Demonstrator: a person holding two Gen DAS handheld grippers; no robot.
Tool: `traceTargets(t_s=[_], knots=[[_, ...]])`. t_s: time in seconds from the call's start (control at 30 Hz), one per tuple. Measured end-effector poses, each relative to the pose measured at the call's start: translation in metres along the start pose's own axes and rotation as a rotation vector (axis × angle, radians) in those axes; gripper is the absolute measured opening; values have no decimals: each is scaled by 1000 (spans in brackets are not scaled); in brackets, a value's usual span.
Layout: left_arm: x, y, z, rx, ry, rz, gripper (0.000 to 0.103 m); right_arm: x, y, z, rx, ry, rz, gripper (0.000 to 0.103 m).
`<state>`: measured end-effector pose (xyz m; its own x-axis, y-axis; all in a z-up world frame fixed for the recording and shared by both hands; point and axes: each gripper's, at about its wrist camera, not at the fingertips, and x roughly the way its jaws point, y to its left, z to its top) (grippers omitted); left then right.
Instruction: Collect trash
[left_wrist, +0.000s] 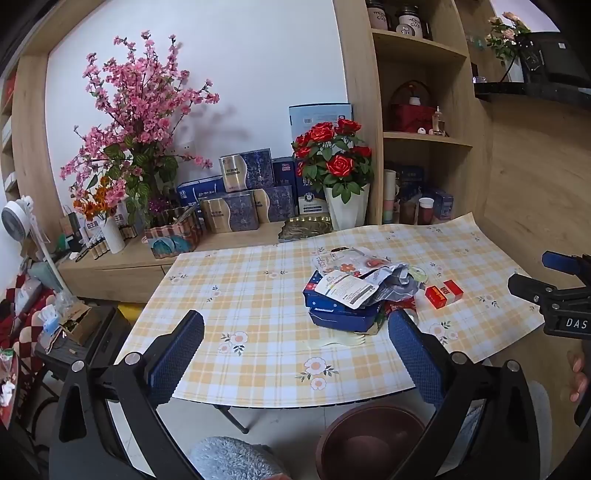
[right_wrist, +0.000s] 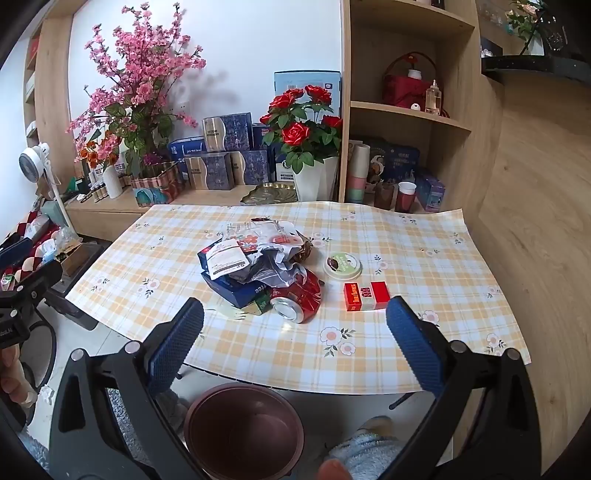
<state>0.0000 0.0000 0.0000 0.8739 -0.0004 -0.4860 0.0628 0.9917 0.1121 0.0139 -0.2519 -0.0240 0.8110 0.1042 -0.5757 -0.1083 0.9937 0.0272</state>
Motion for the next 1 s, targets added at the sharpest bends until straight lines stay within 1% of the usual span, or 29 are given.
traceTargets(t_s=[0.6, 0.8, 0.83, 1.0], knots=[[0, -3, -2, 8, -2, 9, 98, 1, -1, -2, -4, 3, -5, 97], [-6, -5, -2, 9, -3, 10, 98, 0, 0, -3, -5, 5, -5, 97], [-3, 0, -2, 9, -2, 10, 98, 0, 0, -3, -5, 5, -5, 97], [-4, 0, -3, 15, -3, 10, 98, 0, 0, -3, -6, 5, -7, 97]])
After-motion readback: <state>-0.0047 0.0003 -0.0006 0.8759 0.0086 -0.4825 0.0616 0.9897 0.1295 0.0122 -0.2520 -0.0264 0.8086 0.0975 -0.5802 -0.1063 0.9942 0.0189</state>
